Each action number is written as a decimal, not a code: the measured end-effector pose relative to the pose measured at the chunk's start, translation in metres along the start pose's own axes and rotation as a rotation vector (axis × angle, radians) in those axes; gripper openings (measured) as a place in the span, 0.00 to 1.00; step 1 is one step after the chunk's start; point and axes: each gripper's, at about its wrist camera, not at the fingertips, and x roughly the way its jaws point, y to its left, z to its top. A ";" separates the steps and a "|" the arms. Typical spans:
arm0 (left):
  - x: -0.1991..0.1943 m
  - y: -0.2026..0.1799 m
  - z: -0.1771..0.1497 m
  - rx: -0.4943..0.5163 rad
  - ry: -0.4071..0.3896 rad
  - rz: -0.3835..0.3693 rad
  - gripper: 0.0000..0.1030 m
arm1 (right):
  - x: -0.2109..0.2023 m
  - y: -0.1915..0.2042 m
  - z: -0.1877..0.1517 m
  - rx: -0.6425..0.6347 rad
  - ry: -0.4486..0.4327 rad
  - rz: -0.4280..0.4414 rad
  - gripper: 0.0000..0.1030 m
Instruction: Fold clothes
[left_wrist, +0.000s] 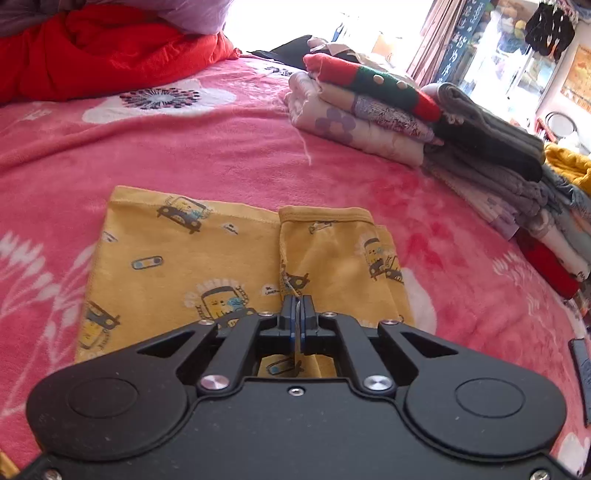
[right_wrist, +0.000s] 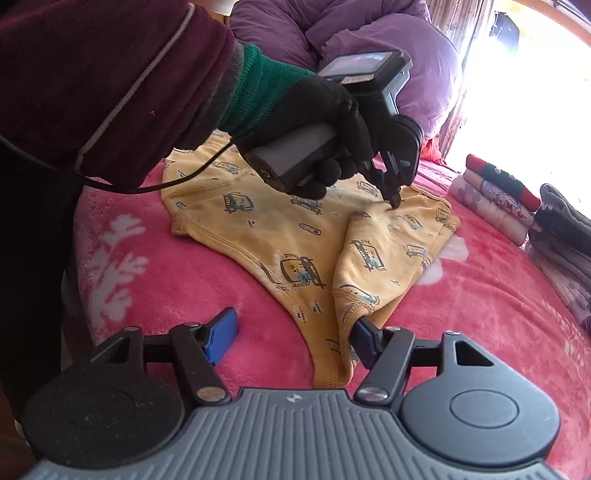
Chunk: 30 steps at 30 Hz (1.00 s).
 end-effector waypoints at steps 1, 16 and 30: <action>-0.005 -0.003 0.000 0.031 -0.010 0.039 0.08 | 0.000 0.000 0.000 -0.004 0.001 -0.002 0.64; -0.027 -0.053 -0.032 0.220 0.078 -0.057 0.13 | -0.016 -0.017 -0.004 0.130 0.028 0.068 0.68; 0.010 -0.049 0.013 0.078 0.069 -0.040 0.13 | 0.006 -0.058 -0.006 0.338 -0.037 0.036 0.34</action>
